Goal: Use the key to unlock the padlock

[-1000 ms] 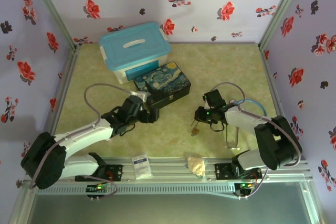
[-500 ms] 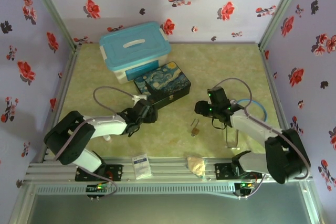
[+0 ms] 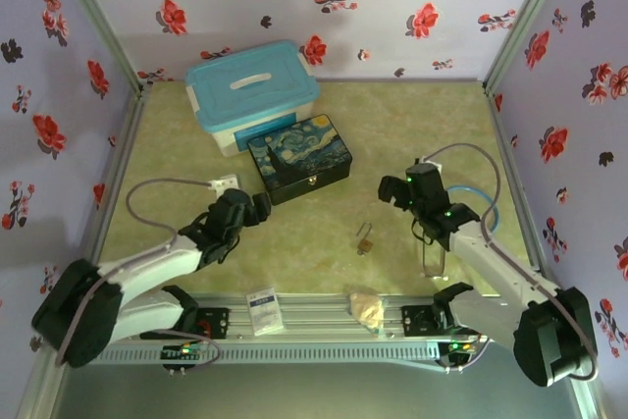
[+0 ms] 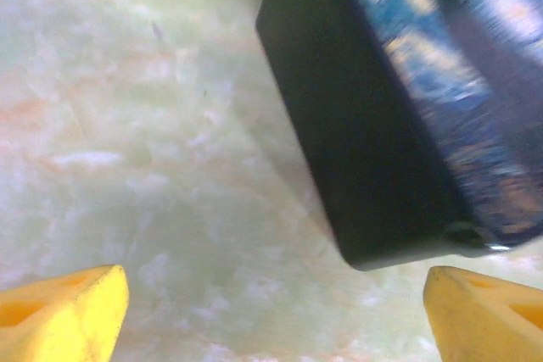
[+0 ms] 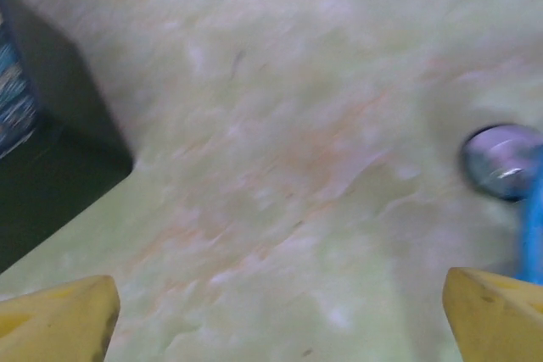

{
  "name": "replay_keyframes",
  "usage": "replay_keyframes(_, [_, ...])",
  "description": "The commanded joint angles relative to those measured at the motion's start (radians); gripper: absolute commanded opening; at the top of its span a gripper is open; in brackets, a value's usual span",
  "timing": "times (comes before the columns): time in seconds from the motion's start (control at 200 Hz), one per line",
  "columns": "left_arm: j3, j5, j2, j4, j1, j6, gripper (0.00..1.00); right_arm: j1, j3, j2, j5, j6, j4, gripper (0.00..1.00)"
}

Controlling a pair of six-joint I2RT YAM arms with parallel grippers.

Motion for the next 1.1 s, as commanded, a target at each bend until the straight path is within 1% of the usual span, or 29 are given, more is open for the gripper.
replay_keyframes(0.0, [0.048,-0.018,-0.107,-0.124,0.037,0.083,0.98,-0.061,0.023,-0.037,0.221,-0.101,0.003,0.99])
replay_keyframes(0.02, [0.061,-0.020,-0.118,-0.141,0.051,0.103,0.99,-0.072,0.017,-0.041,0.236,-0.131,0.024,0.99])
replay_keyframes(0.08, [0.112,-0.017,-0.132,-0.201,0.119,0.150,0.99,-0.105,-0.025,-0.044,0.290,-0.231,0.117,0.99])
replay_keyframes(0.13, [0.153,-0.017,-0.134,-0.238,0.168,0.204,1.00,-0.134,-0.069,-0.041,0.284,-0.314,0.217,0.99])
replay_keyframes(0.165, [0.163,-0.018,-0.137,-0.229,0.194,0.250,1.00,-0.156,-0.103,-0.040,0.290,-0.353,0.290,0.99])
replay_keyframes(0.195, [0.162,-0.024,-0.141,-0.205,0.210,0.292,1.00,-0.178,-0.137,-0.035,0.286,-0.367,0.352,0.99])
replay_keyframes(0.23, [0.156,-0.048,-0.147,-0.160,0.223,0.342,1.00,-0.216,-0.163,-0.029,0.253,-0.367,0.416,0.99])
replay_keyframes(0.285, [0.133,-0.132,-0.143,-0.073,0.234,0.420,1.00,-0.280,-0.206,-0.013,0.184,-0.353,0.516,0.99])
replay_keyframes(0.33, [0.111,-0.189,-0.101,0.018,0.259,0.484,1.00,-0.311,-0.248,0.002,0.148,-0.357,0.622,0.99])
replay_keyframes(0.43, [0.099,-0.183,0.042,0.179,0.341,0.593,1.00,-0.324,-0.328,0.049,0.099,-0.408,0.861,0.99])
replay_keyframes(0.445, [0.118,-0.179,0.059,0.158,0.350,0.585,1.00,-0.324,-0.334,0.059,0.099,-0.414,0.883,0.99])
replay_keyframes(0.455, [0.129,-0.173,0.069,0.139,0.356,0.580,1.00,-0.324,-0.336,0.066,0.077,-0.418,0.895,0.99])
replay_keyframes(0.52, [0.137,-0.142,0.121,0.221,0.393,0.605,1.00,-0.327,-0.335,0.107,0.072,-0.429,0.939,0.99])
replay_keyframes(0.575, [0.131,-0.087,0.150,0.299,0.432,0.625,1.00,-0.333,-0.338,0.149,0.083,-0.432,0.990,0.99])
replay_keyframes(0.61, [0.129,-0.071,0.176,0.338,0.456,0.643,1.00,-0.341,-0.339,0.179,0.084,-0.428,1.023,0.99])
replay_keyframes(0.65, [0.134,-0.066,0.202,0.354,0.483,0.648,1.00,-0.349,-0.337,0.215,0.079,-0.424,1.063,0.99])
replay_keyframes(0.68, [0.141,-0.039,0.226,0.356,0.513,0.644,1.00,-0.353,-0.337,0.241,0.072,-0.422,1.091,0.99])
replay_keyframes(0.715, [0.168,-0.011,0.235,0.295,0.535,0.633,1.00,-0.358,-0.336,0.279,0.063,-0.422,1.127,0.99])
replay_keyframes(0.81, [0.135,0.014,0.277,0.414,0.564,0.709,1.00,-0.374,-0.332,0.368,0.050,-0.408,1.208,0.99])
replay_keyframes(0.835, [0.122,0.039,0.293,0.443,0.586,0.699,1.00,-0.376,-0.331,0.393,0.051,-0.406,1.232,0.99])
replay_keyframes(0.875, [0.117,0.086,0.317,0.441,0.628,0.669,1.00,-0.382,-0.322,0.440,0.055,-0.396,1.260,0.99])
replay_keyframes(0.885, [0.112,0.098,0.321,0.450,0.634,0.647,1.00,-0.384,-0.320,0.452,0.055,-0.394,1.264,0.99])
replay_keyframes(0.915, [0.087,0.119,0.339,0.501,0.652,0.631,1.00,-0.389,-0.317,0.483,0.051,-0.389,1.288,0.99])
replay_keyframes(0.995, [0.007,0.149,0.398,0.696,0.658,0.637,1.00,-0.394,-0.320,0.575,0.041,-0.389,1.396,0.99])
replay_keyframes(1.025, [-0.011,0.164,0.429,0.752,0.658,0.645,1.00,-0.394,-0.313,0.571,0.024,-0.394,1.377,0.99])
replay_keyframes(1.06, [-0.027,0.173,0.456,0.818,0.658,0.656,1.00,-0.393,-0.287,0.548,0.014,-0.396,1.287,0.99])
replay_keyframes(1.095, [-0.027,0.174,0.442,0.790,0.659,0.647,1.00,-0.394,-0.257,0.535,0.017,-0.393,1.213,0.99])
